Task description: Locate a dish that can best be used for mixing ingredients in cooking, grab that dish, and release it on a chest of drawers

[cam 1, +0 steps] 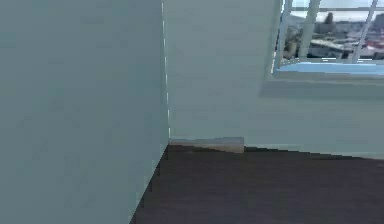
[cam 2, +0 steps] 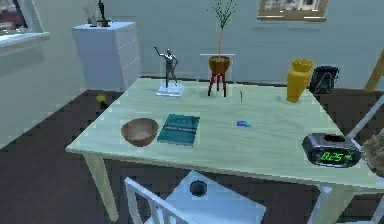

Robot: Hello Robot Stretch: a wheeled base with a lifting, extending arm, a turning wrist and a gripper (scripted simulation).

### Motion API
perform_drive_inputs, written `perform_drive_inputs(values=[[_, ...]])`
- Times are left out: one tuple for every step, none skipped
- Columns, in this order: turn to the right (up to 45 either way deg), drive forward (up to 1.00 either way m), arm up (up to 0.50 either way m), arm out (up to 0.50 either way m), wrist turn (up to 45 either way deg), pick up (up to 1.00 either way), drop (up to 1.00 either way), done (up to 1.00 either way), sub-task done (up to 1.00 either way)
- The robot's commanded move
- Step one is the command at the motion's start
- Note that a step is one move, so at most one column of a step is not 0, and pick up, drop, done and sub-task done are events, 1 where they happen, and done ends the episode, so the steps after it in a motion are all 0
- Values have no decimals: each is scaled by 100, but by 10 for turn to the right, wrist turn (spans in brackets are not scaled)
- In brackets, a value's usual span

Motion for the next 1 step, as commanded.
perform_drive_inputs(values=[[-120, 0, 0, 0, 0, 0, 0, 0, 0]])
